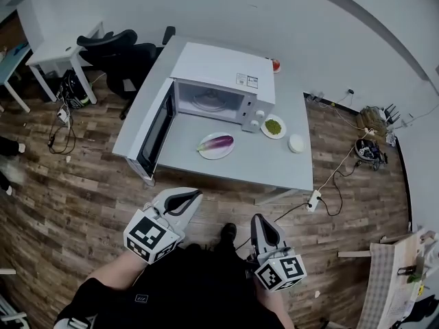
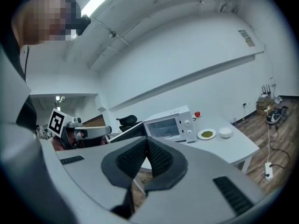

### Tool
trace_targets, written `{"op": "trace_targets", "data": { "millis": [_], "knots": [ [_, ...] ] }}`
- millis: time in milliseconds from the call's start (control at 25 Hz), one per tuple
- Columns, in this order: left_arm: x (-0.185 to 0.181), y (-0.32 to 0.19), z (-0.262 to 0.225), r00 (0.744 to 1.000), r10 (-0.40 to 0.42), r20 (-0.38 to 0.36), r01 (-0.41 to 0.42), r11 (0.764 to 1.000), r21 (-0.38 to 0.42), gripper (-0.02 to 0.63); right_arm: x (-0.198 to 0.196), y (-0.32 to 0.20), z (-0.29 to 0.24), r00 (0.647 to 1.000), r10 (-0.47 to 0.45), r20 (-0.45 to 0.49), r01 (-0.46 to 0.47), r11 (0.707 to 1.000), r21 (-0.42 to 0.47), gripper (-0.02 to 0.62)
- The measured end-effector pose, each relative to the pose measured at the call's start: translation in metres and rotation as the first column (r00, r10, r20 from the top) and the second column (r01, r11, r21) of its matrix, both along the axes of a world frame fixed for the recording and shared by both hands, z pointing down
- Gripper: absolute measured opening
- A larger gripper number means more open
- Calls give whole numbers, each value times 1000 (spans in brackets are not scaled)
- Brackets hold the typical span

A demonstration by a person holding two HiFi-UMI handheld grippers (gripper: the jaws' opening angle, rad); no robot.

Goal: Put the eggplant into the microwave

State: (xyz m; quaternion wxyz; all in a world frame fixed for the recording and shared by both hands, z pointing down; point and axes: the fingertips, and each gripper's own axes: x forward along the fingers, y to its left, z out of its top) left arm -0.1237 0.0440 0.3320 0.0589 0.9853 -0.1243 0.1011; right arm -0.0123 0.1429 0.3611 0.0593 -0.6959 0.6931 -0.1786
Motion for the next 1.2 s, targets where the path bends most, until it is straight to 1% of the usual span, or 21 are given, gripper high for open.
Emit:
{"op": "trace_targets", "data": {
  "millis": [160, 360, 520, 680, 840, 920, 1000, 1080, 1200],
  "knots": [
    [24, -15, 3, 1000, -27, 14, 27, 1000, -7, 8, 27, -21, 3, 1000, -28, 11, 28, 1000, -6, 15],
    [58, -32, 2, 997, -72, 20, 72, 997, -12, 8, 60, -44, 7, 996, -90, 24, 90, 996, -9, 15],
    [88, -43, 3, 993, -115, 29, 116, 993, -13, 8, 93, -58, 10, 991, -134, 30, 135, 991, -28, 15],
    [114, -55, 7, 983, -183, 21, 184, 982, -48, 8, 125, -71, 12, 981, -194, 29, 195, 981, -22, 15],
    [134, -63, 14, 966, -255, 34, 257, 965, -62, 8, 154, -81, 20, 967, -253, 37, 254, 967, -19, 15],
    [142, -65, 19, 961, -271, 44, 274, 958, -80, 8, 161, -89, 26, 959, -281, 37, 282, 959, -35, 15],
    [145, -67, 24, 956, -287, 68, 292, 953, -82, 8, 163, -98, 30, 951, -305, 47, 307, 950, -49, 15],
    [145, -72, 27, 946, -309, 95, 315, 948, -54, 8, 160, -108, 31, 942, -332, 60, 335, 941, -52, 15],
    [143, -83, 28, 938, -331, 106, 333, 943, -2, 8, 151, -122, 32, 926, -374, 56, 377, 924, -70, 15]
  ]
}}
